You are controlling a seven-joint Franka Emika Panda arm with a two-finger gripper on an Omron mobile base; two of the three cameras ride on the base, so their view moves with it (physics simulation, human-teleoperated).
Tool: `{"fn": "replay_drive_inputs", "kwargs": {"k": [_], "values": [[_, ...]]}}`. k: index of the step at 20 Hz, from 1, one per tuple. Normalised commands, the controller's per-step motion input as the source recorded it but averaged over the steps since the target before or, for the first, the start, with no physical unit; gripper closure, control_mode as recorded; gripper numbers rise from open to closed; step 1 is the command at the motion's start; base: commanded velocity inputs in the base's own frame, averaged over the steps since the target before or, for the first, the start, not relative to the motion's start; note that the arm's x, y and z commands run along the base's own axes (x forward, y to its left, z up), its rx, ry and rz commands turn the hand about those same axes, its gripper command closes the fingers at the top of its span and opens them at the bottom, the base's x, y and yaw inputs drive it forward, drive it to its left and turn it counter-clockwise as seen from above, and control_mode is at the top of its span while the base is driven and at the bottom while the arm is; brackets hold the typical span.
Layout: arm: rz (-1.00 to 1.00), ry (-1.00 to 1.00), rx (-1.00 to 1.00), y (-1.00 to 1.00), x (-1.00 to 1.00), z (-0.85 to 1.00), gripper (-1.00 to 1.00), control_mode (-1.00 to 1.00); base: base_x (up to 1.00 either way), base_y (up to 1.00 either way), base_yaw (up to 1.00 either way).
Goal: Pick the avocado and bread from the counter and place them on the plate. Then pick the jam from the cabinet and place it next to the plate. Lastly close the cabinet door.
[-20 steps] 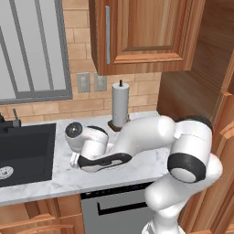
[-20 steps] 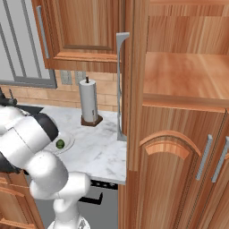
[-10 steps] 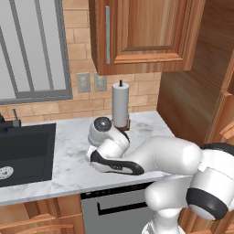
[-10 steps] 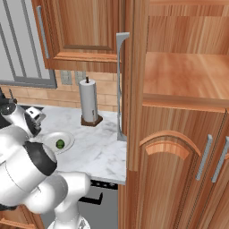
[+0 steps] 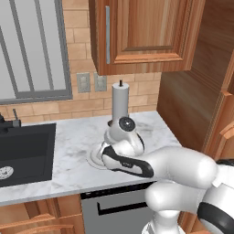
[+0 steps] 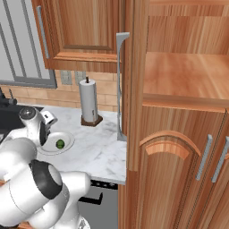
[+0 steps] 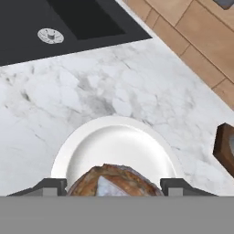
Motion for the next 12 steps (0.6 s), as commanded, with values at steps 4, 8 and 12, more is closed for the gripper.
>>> {"fn": "replay_drive_inputs", "kwargs": {"k": [4, 8, 12], "values": [[-0.23, 0.06, 0.11, -0.01, 0.00, -0.04, 1.00, -1.00, 0.00, 0.00, 0.00], [-0.28, 0.08, 0.12, 0.00, 0.05, -0.02, 1.00, -1.00, 0.00, 0.00, 0.00], [-0.31, 0.13, 0.13, 0.00, 0.10, -0.06, 1.00, -1.00, 0.00, 0.00, 0.00]]}}
